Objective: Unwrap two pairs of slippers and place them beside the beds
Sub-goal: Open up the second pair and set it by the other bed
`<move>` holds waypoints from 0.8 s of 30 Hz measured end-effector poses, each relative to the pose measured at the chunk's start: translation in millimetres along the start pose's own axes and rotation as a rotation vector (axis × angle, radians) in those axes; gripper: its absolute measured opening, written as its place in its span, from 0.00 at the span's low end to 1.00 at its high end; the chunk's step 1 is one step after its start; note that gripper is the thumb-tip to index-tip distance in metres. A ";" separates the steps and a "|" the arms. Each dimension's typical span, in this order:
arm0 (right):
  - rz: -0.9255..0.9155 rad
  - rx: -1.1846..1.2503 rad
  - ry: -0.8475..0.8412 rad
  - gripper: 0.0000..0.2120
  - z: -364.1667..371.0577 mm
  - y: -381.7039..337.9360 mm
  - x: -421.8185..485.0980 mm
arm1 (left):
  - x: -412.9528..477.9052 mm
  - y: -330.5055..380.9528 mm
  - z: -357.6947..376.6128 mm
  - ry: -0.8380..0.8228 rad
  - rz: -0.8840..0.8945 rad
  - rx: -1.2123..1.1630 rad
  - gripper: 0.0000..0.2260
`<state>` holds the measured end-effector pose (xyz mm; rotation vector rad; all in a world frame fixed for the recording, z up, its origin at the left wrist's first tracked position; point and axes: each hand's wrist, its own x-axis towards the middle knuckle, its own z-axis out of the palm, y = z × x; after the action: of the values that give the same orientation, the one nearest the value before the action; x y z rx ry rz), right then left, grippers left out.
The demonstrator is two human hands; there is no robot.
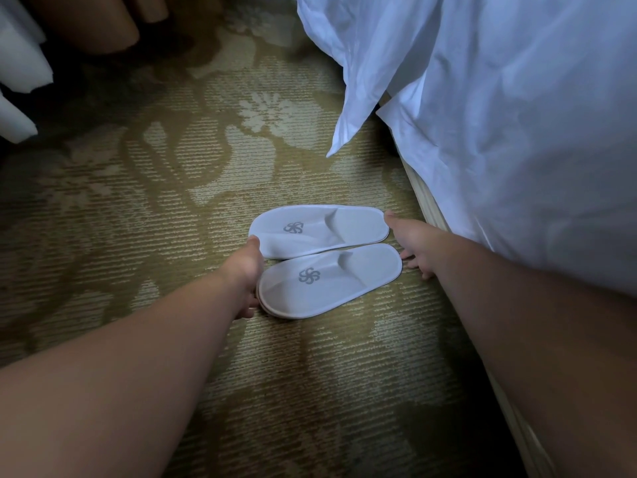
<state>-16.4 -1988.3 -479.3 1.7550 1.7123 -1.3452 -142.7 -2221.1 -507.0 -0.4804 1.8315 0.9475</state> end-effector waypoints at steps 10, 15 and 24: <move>0.129 -0.128 -0.119 0.45 -6.6 -20.9 6.5 | 4.5 10.8 -5.0 -0.095 -0.146 0.007 0.42; 0.121 -0.152 -0.114 0.44 -5.1 -19.6 12.7 | 7.7 12.7 -4.4 -0.115 -0.159 0.007 0.44; 0.096 -0.137 -0.079 0.42 -3.7 -17.5 16.4 | 8.3 11.7 -3.0 -0.106 -0.128 0.021 0.42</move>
<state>-33.8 -1972.0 -484.2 1.6637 1.6159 -1.2101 -156.1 -2215.5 -509.1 -0.5186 1.6934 0.8507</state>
